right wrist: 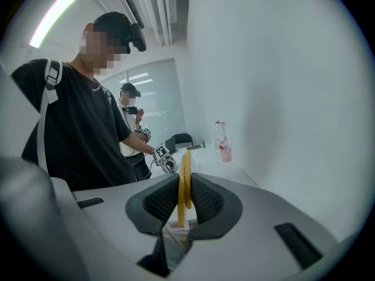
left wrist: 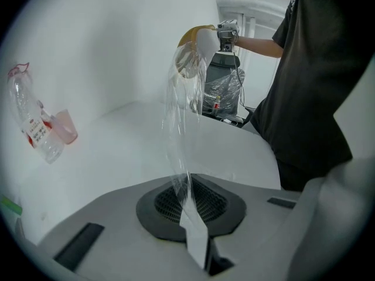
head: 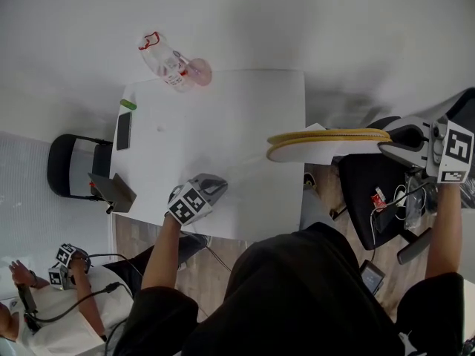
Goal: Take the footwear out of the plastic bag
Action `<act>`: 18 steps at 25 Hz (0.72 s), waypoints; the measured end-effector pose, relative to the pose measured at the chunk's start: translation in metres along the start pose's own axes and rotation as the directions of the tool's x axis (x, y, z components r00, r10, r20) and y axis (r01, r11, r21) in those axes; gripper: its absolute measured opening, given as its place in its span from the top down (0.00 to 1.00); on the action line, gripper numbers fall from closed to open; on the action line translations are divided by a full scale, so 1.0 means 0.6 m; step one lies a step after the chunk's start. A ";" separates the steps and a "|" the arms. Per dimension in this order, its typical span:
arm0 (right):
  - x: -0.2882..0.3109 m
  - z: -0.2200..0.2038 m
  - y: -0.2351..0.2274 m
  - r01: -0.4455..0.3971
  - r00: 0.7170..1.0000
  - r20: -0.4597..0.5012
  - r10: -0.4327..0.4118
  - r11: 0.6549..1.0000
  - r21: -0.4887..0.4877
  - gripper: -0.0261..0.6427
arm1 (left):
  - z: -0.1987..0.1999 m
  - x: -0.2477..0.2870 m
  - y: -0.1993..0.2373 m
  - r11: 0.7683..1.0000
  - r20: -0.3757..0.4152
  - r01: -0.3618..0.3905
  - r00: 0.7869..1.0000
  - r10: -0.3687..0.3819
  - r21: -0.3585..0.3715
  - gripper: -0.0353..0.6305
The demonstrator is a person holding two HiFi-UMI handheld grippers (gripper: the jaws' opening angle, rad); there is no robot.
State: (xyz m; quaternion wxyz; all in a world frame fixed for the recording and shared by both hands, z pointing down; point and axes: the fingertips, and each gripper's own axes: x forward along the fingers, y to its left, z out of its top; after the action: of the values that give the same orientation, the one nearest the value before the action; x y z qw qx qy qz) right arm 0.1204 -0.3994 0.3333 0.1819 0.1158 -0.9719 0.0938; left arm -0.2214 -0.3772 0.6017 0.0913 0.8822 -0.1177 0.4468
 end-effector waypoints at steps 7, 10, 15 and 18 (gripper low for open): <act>-0.032 0.051 -0.013 0.109 0.975 0.196 -0.103 0.994 -0.022 0.86 | 0.000 -0.002 -0.002 0.999 0.044 -0.021 0.999 0.023 -0.048 0.90; -0.034 0.067 -0.019 0.163 0.939 0.310 -0.152 0.987 -0.007 0.86 | 0.006 -0.002 -0.001 0.998 0.066 -0.024 0.997 0.028 -0.065 0.90; -0.040 0.089 -0.028 0.292 0.823 0.492 -0.283 0.955 0.061 0.86 | 0.034 -0.014 0.013 0.988 0.153 -0.054 0.985 0.076 -0.143 0.90; -0.042 0.107 -0.025 0.399 0.729 0.562 -0.390 0.910 0.113 0.86 | 0.057 -0.029 0.029 0.971 0.225 -0.084 0.965 0.136 -0.225 0.90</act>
State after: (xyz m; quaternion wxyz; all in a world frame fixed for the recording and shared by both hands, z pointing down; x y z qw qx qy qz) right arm 0.1261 -0.4234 0.2672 -0.1023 0.3406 -0.9346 0.0062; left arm -0.2099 -0.4009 0.5686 0.1458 0.9065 -0.2242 0.3267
